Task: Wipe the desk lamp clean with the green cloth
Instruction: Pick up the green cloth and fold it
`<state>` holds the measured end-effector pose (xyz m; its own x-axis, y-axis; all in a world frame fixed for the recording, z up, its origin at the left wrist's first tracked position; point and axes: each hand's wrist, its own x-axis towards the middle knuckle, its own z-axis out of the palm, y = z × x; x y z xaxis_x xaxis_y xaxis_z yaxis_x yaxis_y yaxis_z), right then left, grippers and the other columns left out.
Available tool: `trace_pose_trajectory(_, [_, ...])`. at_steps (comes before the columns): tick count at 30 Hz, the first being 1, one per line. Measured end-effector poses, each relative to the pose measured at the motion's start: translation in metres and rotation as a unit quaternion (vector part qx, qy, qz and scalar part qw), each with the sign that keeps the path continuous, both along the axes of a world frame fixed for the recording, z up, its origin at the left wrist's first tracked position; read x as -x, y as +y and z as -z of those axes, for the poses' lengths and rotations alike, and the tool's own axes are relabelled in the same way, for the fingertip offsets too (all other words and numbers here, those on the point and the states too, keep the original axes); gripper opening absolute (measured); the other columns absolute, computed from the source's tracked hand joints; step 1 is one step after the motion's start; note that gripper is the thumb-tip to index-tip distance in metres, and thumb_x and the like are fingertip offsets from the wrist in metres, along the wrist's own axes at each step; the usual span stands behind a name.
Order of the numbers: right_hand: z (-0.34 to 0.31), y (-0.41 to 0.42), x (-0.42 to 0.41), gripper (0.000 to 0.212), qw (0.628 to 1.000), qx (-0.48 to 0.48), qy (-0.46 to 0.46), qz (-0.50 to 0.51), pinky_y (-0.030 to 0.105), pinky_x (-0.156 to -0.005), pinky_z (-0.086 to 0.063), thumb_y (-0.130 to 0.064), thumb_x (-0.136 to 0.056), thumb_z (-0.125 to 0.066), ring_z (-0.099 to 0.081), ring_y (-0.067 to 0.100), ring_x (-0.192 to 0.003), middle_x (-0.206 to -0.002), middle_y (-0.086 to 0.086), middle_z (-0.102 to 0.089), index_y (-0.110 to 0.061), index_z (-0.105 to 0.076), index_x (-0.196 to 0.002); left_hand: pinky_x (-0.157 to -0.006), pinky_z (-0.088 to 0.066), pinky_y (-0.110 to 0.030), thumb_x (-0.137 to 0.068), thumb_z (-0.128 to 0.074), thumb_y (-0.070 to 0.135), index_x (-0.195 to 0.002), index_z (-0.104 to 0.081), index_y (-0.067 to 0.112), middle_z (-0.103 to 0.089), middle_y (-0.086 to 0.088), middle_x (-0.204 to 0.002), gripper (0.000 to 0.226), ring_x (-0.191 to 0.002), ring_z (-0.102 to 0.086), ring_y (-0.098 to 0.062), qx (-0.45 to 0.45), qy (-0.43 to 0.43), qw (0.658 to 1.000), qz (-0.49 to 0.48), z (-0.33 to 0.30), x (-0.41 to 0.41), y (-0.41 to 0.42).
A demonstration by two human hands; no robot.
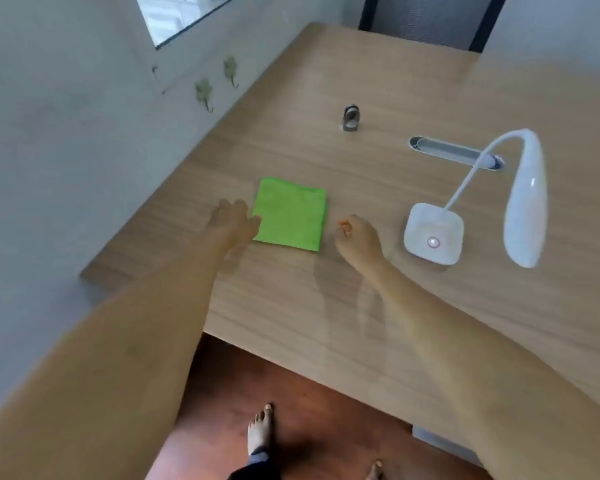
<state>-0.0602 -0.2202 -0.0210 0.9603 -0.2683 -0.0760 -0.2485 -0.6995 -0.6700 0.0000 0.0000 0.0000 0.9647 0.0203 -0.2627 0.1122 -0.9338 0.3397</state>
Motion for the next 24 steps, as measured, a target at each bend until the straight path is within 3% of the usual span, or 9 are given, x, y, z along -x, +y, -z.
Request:
trace_pose_trajectory(4, [0.001, 0.027, -0.027, 0.023, 0.993, -0.071, 0.040, 0.082, 0.030, -0.068, -0.040, -0.021, -0.085, -0.053, -0.062, 0.030, -0.095, -0.101, 0.016, -0.070, -0.004, -0.062, -0.097, -0.105, -0.041, -0.035, -0.090, -0.054, 0.036, -0.139, -0.039, 0.008, -0.045, -0.021, -0.141, 0.059, -0.127, -0.048, -0.034, 0.095, 0.028, 0.994, -0.050, 0.010, -0.013, 0.005])
trace_pose_trajectory(8, [0.006, 0.040, -0.046, 0.007, 0.984, -0.098, 0.078, 0.125, 0.025, -0.065, -0.037, -0.018, -0.078, -0.061, -0.061, 0.025, -0.084, -0.086, 0.011, -0.066, -0.012, -0.064, -0.078, -0.098, -0.044, -0.033, -0.089, -0.056, 0.029, -0.136, -0.043, 0.004, -0.054, -0.018, -0.136, 0.055, -0.122, -0.053, -0.031, 0.149, 0.024, 0.986, -0.070, 0.019, -0.026, -0.002])
trace_pose_trajectory(11, [0.013, 0.040, -0.054, 0.018, 0.971, -0.139, 0.106, 0.162, 0.026, -0.062, -0.042, -0.012, -0.074, -0.062, -0.065, 0.028, -0.080, -0.088, 0.015, -0.070, -0.001, -0.070, -0.087, -0.093, -0.045, -0.031, -0.087, -0.058, 0.023, -0.130, -0.050, -0.001, -0.057, -0.019, -0.133, 0.050, -0.120, -0.056, -0.030, 0.171, 0.028, 0.979, -0.111, 0.024, -0.034, -0.003])
trace_pose_trajectory(14, [0.014, 0.038, -0.059, 0.015, 0.950, -0.222, 0.120, 0.183, 0.027, -0.061, -0.044, -0.008, -0.074, -0.064, -0.059, 0.024, -0.072, -0.083, 0.011, -0.063, 0.001, -0.066, -0.086, -0.070, -0.044, -0.028, -0.083, -0.057, 0.016, -0.099, -0.066, -0.001, -0.067, -0.018, -0.101, 0.025, -0.098, -0.066, -0.029, 0.218, 0.041, 0.964, -0.149, 0.033, -0.035, -0.001])
trace_pose_trajectory(16, [0.013, 0.036, -0.061, 0.004, 0.936, -0.264, 0.134, 0.190, 0.028, -0.059, -0.041, -0.005, -0.074, -0.064, -0.055, 0.022, -0.067, -0.078, 0.010, -0.059, -0.004, -0.062, -0.076, -0.068, -0.046, -0.028, -0.082, -0.058, 0.013, -0.100, -0.068, -0.002, -0.068, -0.017, -0.097, 0.026, -0.093, -0.067, -0.029, 0.269, 0.050, 0.943, -0.187, 0.036, -0.032, 0.000])
trace_pose_trajectory(18, [0.012, 0.034, -0.060, 0.018, 0.932, -0.291, 0.124, 0.177, 0.024, -0.055, -0.040, -0.002, -0.076, -0.061, -0.053, 0.020, -0.067, -0.070, 0.007, -0.056, -0.009, -0.056, -0.061, -0.070, -0.049, -0.029, -0.083, -0.059, 0.012, -0.109, -0.065, -0.004, -0.068, -0.018, -0.104, 0.031, -0.096, -0.067, -0.030, 0.318, 0.061, 0.919, -0.225, 0.037, -0.029, -0.001])
trace_pose_trajectory(20, [0.007, 0.034, -0.054, 0.028, 0.928, -0.318, 0.110, 0.159, 0.013, -0.042, -0.040, 0.001, -0.079, -0.056, -0.055, 0.018, -0.060, -0.066, 0.003, -0.057, -0.015, -0.054, -0.057, -0.064, -0.049, -0.027, -0.084, -0.057, 0.010, -0.111, -0.063, -0.003, -0.068, -0.018, -0.104, 0.031, -0.087, -0.067, -0.029, 0.360, 0.078, 0.898, -0.239, 0.030, -0.026, -0.003])
trace_pose_trajectory(22, [0.003, 0.031, -0.049, 0.025, 0.920, -0.349, 0.096, 0.150, 0.017, -0.048, -0.046, 0.002, -0.081, -0.053, -0.058, 0.019, -0.066, -0.078, 0.006, -0.061, -0.017, -0.053, -0.065, -0.053, -0.046, -0.023, -0.088, -0.052, 0.009, -0.117, -0.059, -0.002, -0.067, -0.013, -0.095, 0.031, -0.073, -0.063, -0.022, 0.398, 0.110, 0.881, -0.232, 0.021, -0.022, -0.005])
trace_pose_trajectory(24, [-0.005, 0.026, -0.041, 0.019, 0.919, -0.358, 0.071, 0.146, 0.028, -0.062, -0.047, 0.003, -0.080, -0.052, -0.058, 0.023, -0.080, -0.092, 0.010, -0.059, -0.016, -0.050, -0.077, -0.050, -0.048, -0.023, -0.092, -0.049, 0.009, -0.122, -0.056, 0.000, -0.063, -0.010, -0.101, 0.033, -0.077, -0.062, -0.019, 0.419, 0.142, 0.869, -0.219, 0.013, -0.018, -0.007])
